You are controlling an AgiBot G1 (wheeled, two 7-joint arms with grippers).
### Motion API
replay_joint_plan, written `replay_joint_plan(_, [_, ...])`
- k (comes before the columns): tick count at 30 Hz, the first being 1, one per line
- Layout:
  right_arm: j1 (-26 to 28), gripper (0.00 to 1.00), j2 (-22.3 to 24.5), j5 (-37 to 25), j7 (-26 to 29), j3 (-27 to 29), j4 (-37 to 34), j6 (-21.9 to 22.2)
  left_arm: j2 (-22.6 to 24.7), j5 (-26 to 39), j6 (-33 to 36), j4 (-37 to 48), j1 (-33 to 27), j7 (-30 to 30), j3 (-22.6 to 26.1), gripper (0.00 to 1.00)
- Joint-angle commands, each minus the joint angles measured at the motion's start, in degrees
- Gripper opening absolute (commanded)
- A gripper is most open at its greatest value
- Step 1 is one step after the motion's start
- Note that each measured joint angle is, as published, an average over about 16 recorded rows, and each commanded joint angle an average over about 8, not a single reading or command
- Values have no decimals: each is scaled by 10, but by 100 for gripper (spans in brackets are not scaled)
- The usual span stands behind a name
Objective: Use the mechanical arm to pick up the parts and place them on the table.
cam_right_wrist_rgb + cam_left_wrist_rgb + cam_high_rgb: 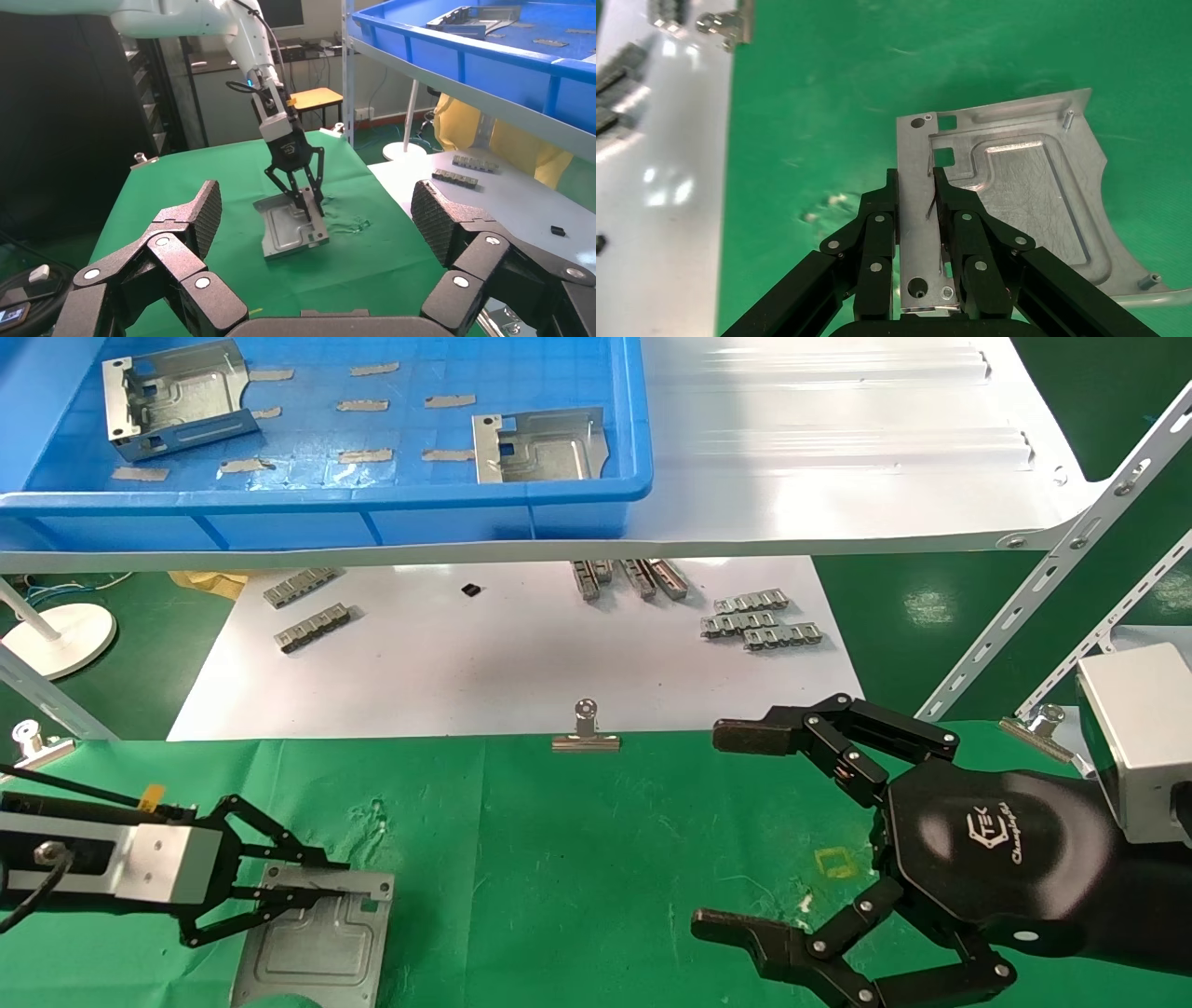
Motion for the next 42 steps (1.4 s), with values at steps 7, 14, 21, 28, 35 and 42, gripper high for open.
replay_joint_plan(7, [0, 100, 0, 0, 0, 0, 0, 0, 18, -11, -3, 53, -4, 34, 6, 100])
replay_joint_plan(14, [0, 100, 0, 0, 0, 0, 0, 0, 18, -45, 5, 92, -7, 11, -7, 100])
replay_joint_plan(21, [0, 100, 0, 0, 0, 0, 0, 0, 0, -125, 12, 100, 21, -69, -43, 100])
replay_joint_plan(28, [0, 100, 0, 0, 0, 0, 0, 0, -14, -186, 13, 92, 53, -124, -67, 100])
replay_joint_plan(35, [0, 100, 0, 0, 0, 0, 0, 0, -13, -181, 13, 89, 52, -119, -66, 100])
replay_joint_plan(42, [0, 100, 0, 0, 0, 0, 0, 0, -18, -180, 10, 48, 70, -146, -89, 100])
